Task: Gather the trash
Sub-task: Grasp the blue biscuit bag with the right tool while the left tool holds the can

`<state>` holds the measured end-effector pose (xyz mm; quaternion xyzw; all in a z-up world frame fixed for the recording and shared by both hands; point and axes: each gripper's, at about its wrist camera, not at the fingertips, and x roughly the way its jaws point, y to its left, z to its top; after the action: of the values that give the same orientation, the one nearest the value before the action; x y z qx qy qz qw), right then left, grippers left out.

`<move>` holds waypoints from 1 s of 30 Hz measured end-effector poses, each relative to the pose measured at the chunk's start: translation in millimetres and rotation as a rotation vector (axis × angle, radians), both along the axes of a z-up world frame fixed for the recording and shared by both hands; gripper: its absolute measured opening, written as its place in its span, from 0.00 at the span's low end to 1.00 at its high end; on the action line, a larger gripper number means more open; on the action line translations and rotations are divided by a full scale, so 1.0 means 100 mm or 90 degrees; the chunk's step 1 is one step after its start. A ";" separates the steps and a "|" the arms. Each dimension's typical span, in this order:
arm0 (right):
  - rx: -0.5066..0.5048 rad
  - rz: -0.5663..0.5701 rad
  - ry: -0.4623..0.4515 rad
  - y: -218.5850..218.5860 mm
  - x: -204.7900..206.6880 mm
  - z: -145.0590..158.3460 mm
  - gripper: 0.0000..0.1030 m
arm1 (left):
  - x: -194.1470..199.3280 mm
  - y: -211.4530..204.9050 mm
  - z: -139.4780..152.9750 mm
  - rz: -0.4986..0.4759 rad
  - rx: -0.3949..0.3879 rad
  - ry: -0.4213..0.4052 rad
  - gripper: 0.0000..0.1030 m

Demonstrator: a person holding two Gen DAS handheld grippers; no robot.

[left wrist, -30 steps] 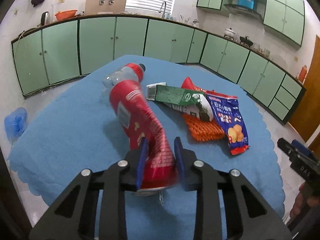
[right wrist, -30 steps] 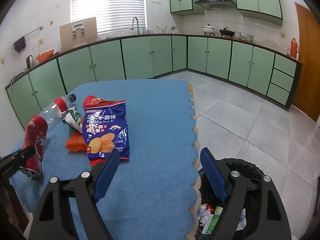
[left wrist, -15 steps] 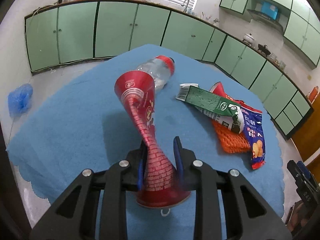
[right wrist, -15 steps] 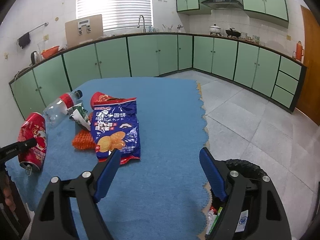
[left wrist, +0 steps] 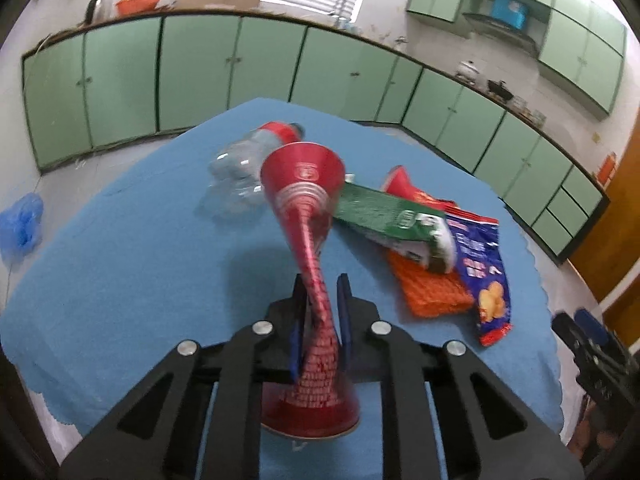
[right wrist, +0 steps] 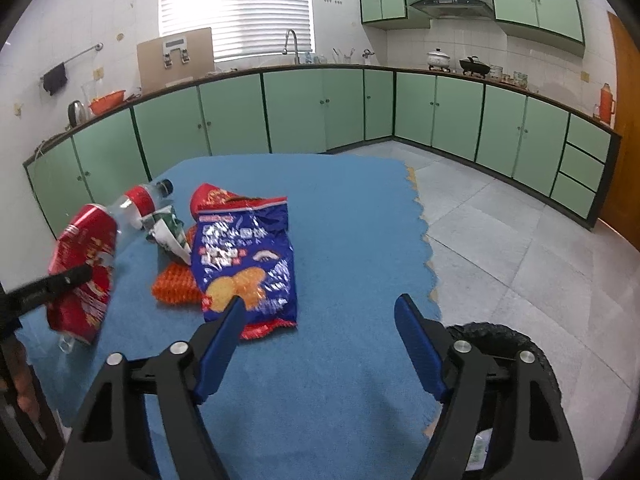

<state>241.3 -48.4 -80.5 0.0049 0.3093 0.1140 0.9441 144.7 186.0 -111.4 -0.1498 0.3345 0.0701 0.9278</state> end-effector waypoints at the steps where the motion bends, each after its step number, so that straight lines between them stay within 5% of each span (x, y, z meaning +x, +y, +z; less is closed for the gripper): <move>1: 0.001 0.004 -0.004 0.02 0.02 0.01 0.72 | 0.01 -0.05 0.00 -0.006 0.006 -0.001 0.12; 16: 0.014 0.031 0.078 0.27 0.36 -0.30 0.65 | 0.15 -0.29 -0.09 -0.021 0.047 -0.003 0.16; 22: 0.009 0.046 0.125 0.32 0.44 -0.40 0.52 | 0.17 -0.32 -0.10 -0.021 0.051 -0.008 0.17; 25: -0.001 0.060 0.124 0.37 0.43 -0.39 0.33 | 0.17 -0.31 -0.10 -0.021 0.049 -0.008 0.17; 26: -0.004 0.059 0.121 0.38 0.42 -0.39 0.19 | 0.17 -0.31 -0.09 -0.021 0.050 -0.008 0.16; 30: -0.004 0.063 0.107 0.37 0.37 -0.36 0.13 | 0.17 -0.28 -0.09 -0.019 0.046 -0.008 0.14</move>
<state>277.9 -10.9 -116.9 -0.0035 0.3878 0.1585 0.9080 161.4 158.1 -120.1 -0.1115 0.3278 0.0677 0.9357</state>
